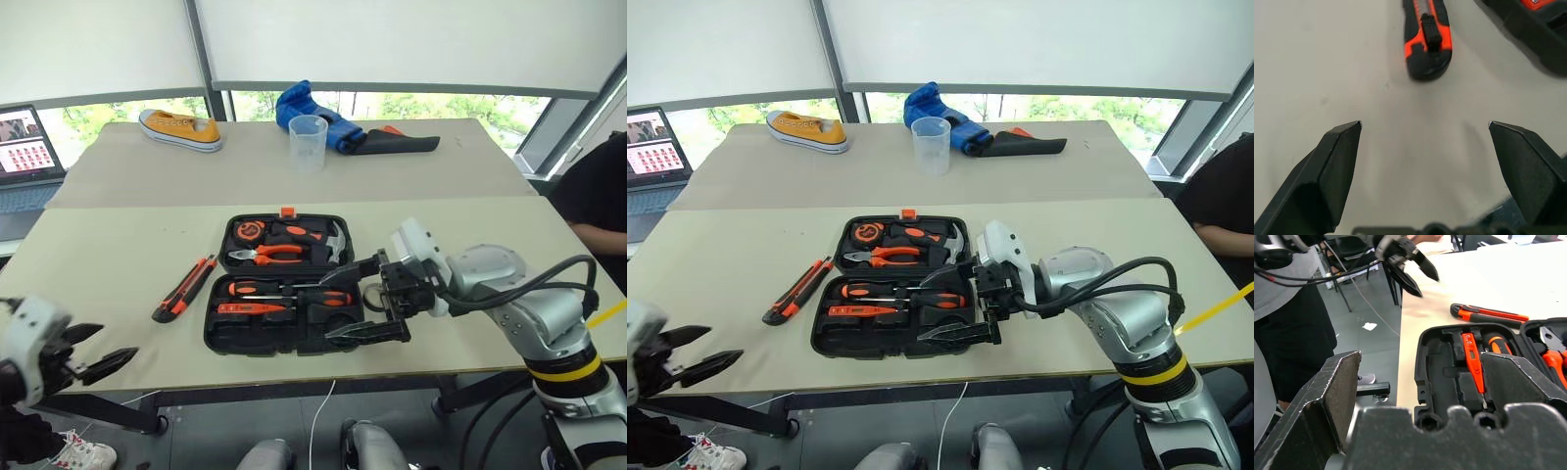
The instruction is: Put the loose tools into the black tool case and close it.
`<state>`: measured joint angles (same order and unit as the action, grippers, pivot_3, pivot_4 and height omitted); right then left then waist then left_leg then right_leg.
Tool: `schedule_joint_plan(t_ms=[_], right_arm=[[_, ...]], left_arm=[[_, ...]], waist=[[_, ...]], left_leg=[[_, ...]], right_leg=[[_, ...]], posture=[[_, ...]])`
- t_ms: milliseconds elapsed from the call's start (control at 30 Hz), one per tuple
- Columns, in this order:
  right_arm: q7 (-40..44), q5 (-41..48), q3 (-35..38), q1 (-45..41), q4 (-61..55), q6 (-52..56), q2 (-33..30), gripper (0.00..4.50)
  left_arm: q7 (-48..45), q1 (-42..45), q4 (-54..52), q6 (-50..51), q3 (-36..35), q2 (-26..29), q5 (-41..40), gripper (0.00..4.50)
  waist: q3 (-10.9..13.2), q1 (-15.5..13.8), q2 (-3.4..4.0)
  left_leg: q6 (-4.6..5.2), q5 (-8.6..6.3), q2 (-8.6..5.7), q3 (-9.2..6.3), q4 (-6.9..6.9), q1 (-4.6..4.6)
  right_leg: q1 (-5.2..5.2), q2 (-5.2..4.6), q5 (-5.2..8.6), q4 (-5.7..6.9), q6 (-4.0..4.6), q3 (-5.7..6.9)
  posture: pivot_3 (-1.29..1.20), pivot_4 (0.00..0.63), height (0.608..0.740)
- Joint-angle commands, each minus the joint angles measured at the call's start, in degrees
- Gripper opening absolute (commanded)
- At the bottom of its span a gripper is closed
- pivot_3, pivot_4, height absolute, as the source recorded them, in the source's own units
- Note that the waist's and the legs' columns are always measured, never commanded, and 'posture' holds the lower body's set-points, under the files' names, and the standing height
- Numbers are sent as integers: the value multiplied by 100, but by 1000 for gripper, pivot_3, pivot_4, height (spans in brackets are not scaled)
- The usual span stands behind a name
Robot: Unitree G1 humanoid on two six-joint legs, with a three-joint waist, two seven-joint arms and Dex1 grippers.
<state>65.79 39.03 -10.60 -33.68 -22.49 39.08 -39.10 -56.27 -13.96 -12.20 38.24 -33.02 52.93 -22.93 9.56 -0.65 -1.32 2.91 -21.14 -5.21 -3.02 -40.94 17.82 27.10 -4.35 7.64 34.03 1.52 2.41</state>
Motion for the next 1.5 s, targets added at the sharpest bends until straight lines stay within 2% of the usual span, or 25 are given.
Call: schedule_joint_plan(t_ms=[33, 233, 500, 600, 633, 667, 800, 1000, 1067, 1200, 1333, 1500], right_arm=[[-206, -111, 180, -4, -251, -145, 8, 4500], [-544, -266, 303, 231, -476, -139, -13, 4500], [-906, -314, 420, 472, -737, -90, -57, 4500], [-966, -392, 435, 515, -765, -139, -110, 4500], [-978, -406, 445, 524, -763, -148, -116, 4500], [-1015, -447, 458, 531, -750, -160, -117, 4500], [-1111, -508, 510, 559, -697, -158, -136, 4500], [-1005, -450, 644, 801, -717, -127, -352, 4500], [-961, -429, 686, 922, -752, -134, -432, 4500], [-816, -547, 660, 1153, -807, -275, -610, 4500], [-809, -652, 617, 1258, -796, -354, -662, 4500], [-886, -653, 656, 1384, -889, -344, -668, 4500]], left_arm=[[158, 892, 678, 62, 870, 385, 331, 4460], [-20, 2422, 1632, -68, 2223, 461, 723, 4460], [-276, 3612, 2611, -398, 3347, 214, 1240, 4460], [-236, 3888, 2932, -371, 3458, 136, 1363, 3783], [-282, 3915, 2966, -354, 3471, 135, 1365, 3313], [-305, 3931, 3017, -389, 3457, 130, 1366, 3123], [-220, 3910, 3204, -572, 3223, 153, 1326, 1758], [-555, 3993, 3034, -1067, 2506, 576, 945, 1740], [-987, 4052, 2704, -1413, 2250, 686, 645, 1740], [-1937, 4123, 1662, -1220, 2205, 705, -199, 1740], [-2577, 3972, 834, -1592, 3079, 693, 39, 1740], [-3041, 4012, 662, -1791, 3802, 683, 278, 1740]], waist=[[0, 11, -1], [0, 39, -1], [0, 40, 2], [-1, -14, 3], [-1, -12, 3], [-1, -5, 3], [-2, 12, 4], [1, 16, -1], [2, 23, -8], [2, -8, -8], [1, 29, -7], [2, 89, -8]], left_leg=[[-1, 0, 0, 0, 0, 2], [-1, 0, -5, 2, 0, 7], [-2, 1, -9, -1, 0, 16], [-3, 1, -11, 0, -12, 12], [-2, 1, -10, 0, -14, 10], [-2, 1, -10, 0, -15, 8], [-6, 4, -4, 1, -12, -1], [-8, 6, -2, 0, -14, 9], [-7, 5, -2, 0, -23, 35], [-6, 5, -13, 1, -35, 74], [-6, 5, -18, 5, -39, 81], [-7, 5, 1, 7, -56, 83]], right_leg=[[3, 2, 0, -1, 0, 3], [11, 4, -1, -2, 1, 26], [15, -3, -2, -3, 3, 50], [4, -8, -2, -4, 2, 46], [2, -9, -2, -1, 1, 41], [1, -9, -3, 1, 0, 34], [0, -5, -2, 6, -1, 1], [8, -2, -3, 3, 1, 5], [31, 1, -4, 3, 2, 10], [71, -12, -5, 4, 3, 55], [68, -23, -6, 1, 3, 63], [67, -12, -16, 2, 19, 29]], posture=[[0, 150, 724], [0, 150, 724], [0, 150, 724], [0, 150, 724], [0, 150, 724], [0, 150, 724], [0, 150, 724], [0, 150, 724], [0, 150, 724], [0, 150, 724], [0, 150, 724], [0, 150, 724]])
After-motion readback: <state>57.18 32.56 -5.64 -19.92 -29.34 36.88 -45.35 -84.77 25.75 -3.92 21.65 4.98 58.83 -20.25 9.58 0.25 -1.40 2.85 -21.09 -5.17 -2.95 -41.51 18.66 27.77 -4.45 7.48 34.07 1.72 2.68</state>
